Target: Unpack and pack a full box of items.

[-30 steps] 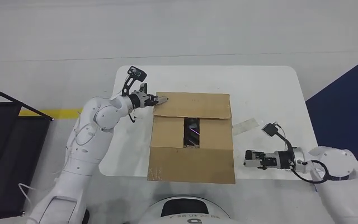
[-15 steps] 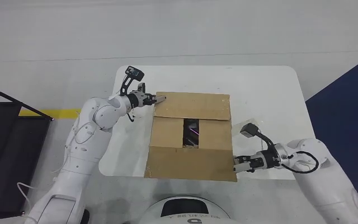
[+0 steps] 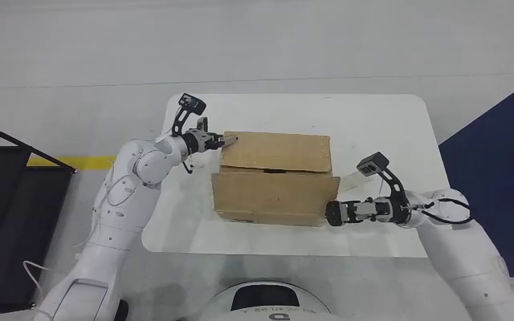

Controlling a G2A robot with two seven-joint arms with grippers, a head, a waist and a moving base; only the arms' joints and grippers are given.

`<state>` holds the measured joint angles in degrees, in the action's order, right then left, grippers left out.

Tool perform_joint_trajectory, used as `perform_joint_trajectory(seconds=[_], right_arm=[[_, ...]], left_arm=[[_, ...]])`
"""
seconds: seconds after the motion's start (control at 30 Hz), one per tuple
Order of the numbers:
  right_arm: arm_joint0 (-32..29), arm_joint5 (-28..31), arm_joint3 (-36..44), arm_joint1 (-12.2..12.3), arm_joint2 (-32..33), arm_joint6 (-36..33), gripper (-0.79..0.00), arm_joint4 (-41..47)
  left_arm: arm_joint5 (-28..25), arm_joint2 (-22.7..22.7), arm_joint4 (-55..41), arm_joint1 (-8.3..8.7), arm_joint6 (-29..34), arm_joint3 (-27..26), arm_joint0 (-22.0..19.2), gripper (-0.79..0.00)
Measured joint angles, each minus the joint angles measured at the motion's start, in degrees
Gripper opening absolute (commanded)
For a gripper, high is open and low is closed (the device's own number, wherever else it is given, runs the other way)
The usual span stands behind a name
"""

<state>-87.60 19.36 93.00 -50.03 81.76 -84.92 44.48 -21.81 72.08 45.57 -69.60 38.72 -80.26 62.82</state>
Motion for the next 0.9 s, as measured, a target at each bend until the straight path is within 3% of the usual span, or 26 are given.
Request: perform_joint_trajectory(seconds=[0.27, 0.5, 0.63, 0.77, 0.9], right_arm=[[3.0, 7.0, -2.4, -1.0, -2.0, 11.2, 0.000, -7.9], [3.7, 10.8, -1.1, -1.5, -2.8, 14.3, 0.000, -8.5], [3.2, 9.5, 1.3, -1.0, -2.5, 9.4, 0.000, -8.6], [2.2, 1.6, 6.3, 0.3, -2.7, 1.6, 0.000, -12.8], [1.5, -2.4, 10.0, 1.3, -4.7, -2.4, 0.000, -12.0]], left_arm=[[6.5, 2.3, -0.8, 0.10, -4.4, 0.7, -0.9, 0.000], [6.1, 5.0, -1.9, 0.71, -4.7, 0.3, -0.5, 0.000], [6.1, 5.2, -1.9, 0.88, -4.9, 0.2, 0.4, 0.000], [6.5, 5.0, -2.2, 0.95, -5.0, 0.3, 0.9, 0.000], [6.7, 4.4, -2.1, 0.96, -4.9, 0.8, 0.6, 0.000]])
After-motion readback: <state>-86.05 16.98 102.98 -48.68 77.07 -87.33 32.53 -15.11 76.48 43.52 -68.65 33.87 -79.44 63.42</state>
